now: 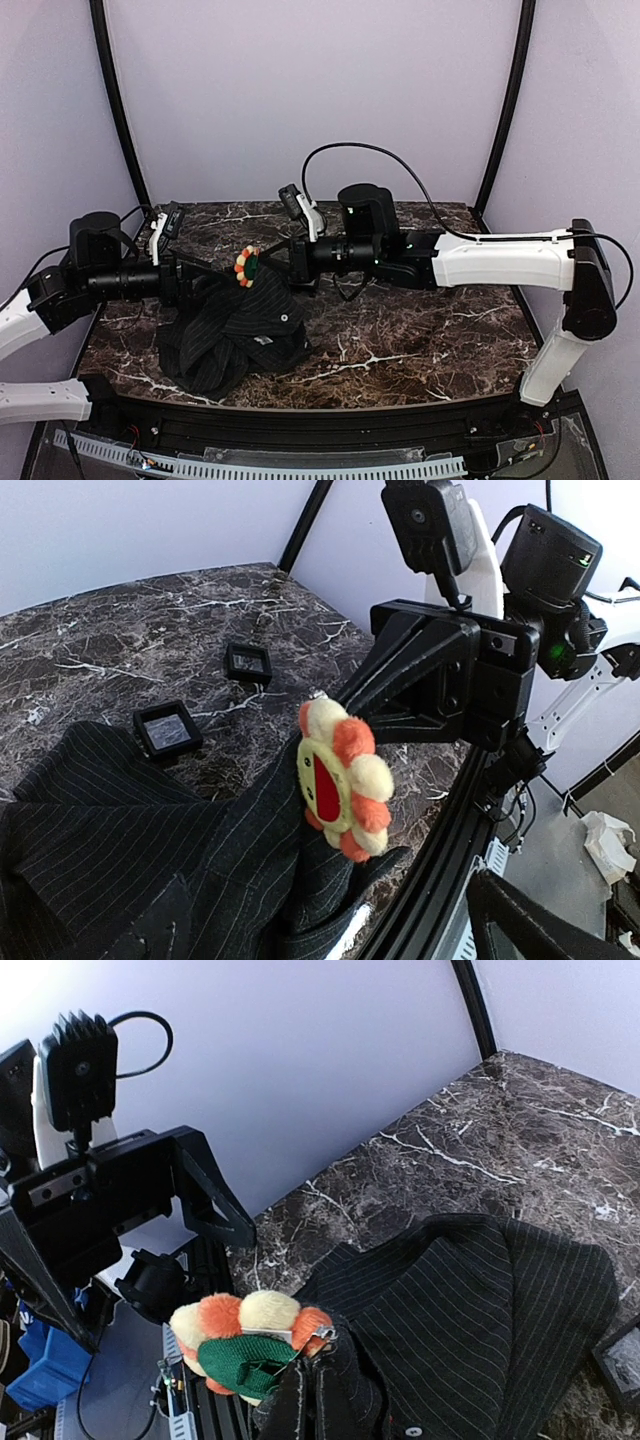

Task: Remove the brooch from the garment
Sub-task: Pass from the left arm to the right, then pass from the right arm to the left

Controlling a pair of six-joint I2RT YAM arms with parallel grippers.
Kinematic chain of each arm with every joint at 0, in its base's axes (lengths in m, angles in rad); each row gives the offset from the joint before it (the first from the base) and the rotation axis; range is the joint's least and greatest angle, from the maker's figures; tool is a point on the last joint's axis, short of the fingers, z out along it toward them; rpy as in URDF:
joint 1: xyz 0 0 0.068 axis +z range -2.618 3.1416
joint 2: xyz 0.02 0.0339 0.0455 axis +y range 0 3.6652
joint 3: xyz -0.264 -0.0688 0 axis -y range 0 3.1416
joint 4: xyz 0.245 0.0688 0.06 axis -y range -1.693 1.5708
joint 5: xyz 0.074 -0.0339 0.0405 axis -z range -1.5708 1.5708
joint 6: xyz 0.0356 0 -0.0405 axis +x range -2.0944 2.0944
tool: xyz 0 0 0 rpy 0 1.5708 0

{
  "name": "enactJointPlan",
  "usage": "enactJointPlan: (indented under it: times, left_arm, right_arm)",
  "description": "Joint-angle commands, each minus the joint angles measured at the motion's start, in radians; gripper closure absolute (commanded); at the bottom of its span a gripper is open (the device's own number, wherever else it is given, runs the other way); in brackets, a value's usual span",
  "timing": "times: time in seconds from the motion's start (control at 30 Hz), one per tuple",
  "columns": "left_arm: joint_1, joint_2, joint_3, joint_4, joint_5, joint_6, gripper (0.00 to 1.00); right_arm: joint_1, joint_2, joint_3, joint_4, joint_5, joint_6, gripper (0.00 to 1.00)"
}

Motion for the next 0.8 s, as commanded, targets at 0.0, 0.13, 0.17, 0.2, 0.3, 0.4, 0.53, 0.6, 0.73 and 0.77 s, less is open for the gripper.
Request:
enactJointPlan:
  times: [0.0, 0.13, 0.17, 0.2, 0.3, 0.4, 0.53, 0.6, 0.73, 0.77]
  left_arm:
    - [0.006, 0.077, 0.085, -0.085, 0.031, 0.042, 0.01]
    - [0.006, 0.158, 0.124, -0.077, 0.104, 0.046, 0.01]
    - [0.006, 0.169, 0.129, -0.065, 0.123, 0.046, 0.01]
    - [0.006, 0.193, 0.138, -0.06, 0.132, 0.043, 0.01]
    - [0.006, 0.241, 0.162, -0.051, 0.161, 0.041, 0.01]
    - [0.006, 0.287, 0.181, -0.036, 0.173, 0.036, 0.01]
    - [0.006, 0.334, 0.199, -0.039, 0.141, 0.028, 0.02]
    - [0.006, 0.353, 0.209, -0.049, 0.118, 0.026, 0.05]
    - [0.006, 0.376, 0.212, -0.041, 0.095, 0.013, 0.19]
    - [0.006, 0.381, 0.212, -0.039, 0.093, 0.008, 0.22]
  right_arm:
    - [0.008, -0.055, 0.012, -0.103, 0.08, -0.108, 1.0]
    - [0.013, -0.069, 0.022, -0.163, 0.138, -0.129, 1.0]
    - [0.017, -0.069, 0.028, -0.181, 0.165, -0.132, 1.0]
    - [0.02, -0.067, 0.035, -0.185, 0.19, -0.135, 1.0]
    - [0.033, -0.061, 0.05, -0.234, 0.259, -0.135, 1.0]
    - [0.051, -0.044, 0.081, -0.273, 0.319, -0.141, 1.0]
    - [0.07, -0.016, 0.116, -0.31, 0.381, -0.15, 1.0]
    - [0.078, -0.009, 0.123, -0.315, 0.388, -0.154, 1.0]
    - [0.09, 0.0, 0.134, -0.322, 0.393, -0.154, 1.0]
    - [0.093, 0.002, 0.135, -0.323, 0.395, -0.155, 1.0]
